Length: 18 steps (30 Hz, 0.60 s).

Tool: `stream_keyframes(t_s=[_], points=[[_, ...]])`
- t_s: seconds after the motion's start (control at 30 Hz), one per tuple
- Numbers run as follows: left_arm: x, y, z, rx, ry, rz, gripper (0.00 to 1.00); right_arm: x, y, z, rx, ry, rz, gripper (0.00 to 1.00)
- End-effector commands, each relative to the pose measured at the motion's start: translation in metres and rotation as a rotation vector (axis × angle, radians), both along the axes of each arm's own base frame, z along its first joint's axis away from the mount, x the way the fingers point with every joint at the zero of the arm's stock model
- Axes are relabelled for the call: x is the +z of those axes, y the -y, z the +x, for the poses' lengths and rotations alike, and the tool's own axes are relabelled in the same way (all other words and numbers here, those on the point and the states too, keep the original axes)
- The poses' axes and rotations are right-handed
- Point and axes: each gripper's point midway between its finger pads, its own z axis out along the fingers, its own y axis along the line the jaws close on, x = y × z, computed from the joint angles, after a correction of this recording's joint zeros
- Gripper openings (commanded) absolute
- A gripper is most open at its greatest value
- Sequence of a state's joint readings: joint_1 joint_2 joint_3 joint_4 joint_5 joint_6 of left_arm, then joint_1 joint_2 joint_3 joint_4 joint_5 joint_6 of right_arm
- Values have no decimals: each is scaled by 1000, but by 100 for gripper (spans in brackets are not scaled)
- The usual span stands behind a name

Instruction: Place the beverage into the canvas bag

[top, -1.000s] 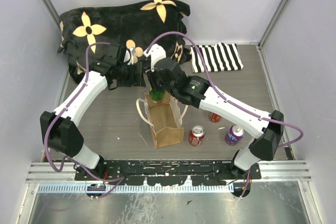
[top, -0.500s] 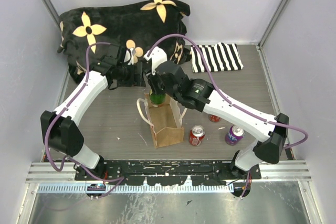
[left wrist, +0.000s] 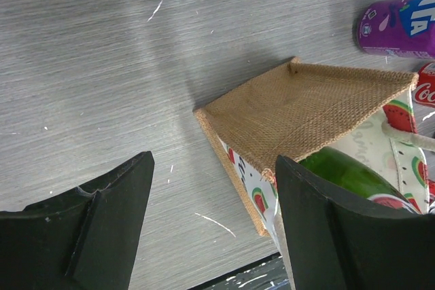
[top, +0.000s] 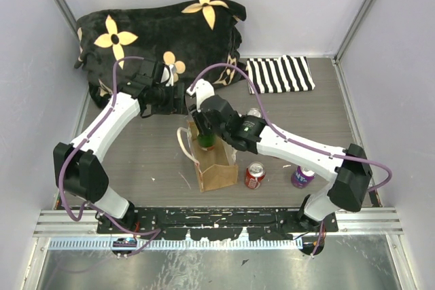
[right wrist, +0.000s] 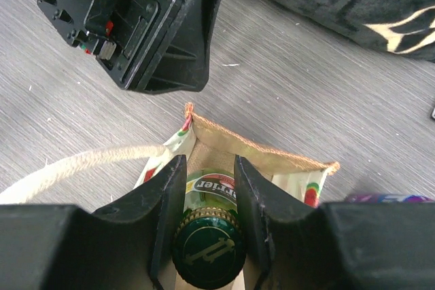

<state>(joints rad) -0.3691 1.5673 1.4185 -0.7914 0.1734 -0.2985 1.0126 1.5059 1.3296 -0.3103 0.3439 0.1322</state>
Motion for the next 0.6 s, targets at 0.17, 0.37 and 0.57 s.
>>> stream_keyframes(t_s=[0.17,0.37,0.57], points=[[-9,-5,-7,-15,-11,19,79,44,-40,21,16,162,254,1],[-17,-7,-13,-17,-29,21,79,16,-40,25,-2,156,235,1],[-19,-5,-14,-24,-35,12,79,-1,-38,28,-21,155,221,1]])
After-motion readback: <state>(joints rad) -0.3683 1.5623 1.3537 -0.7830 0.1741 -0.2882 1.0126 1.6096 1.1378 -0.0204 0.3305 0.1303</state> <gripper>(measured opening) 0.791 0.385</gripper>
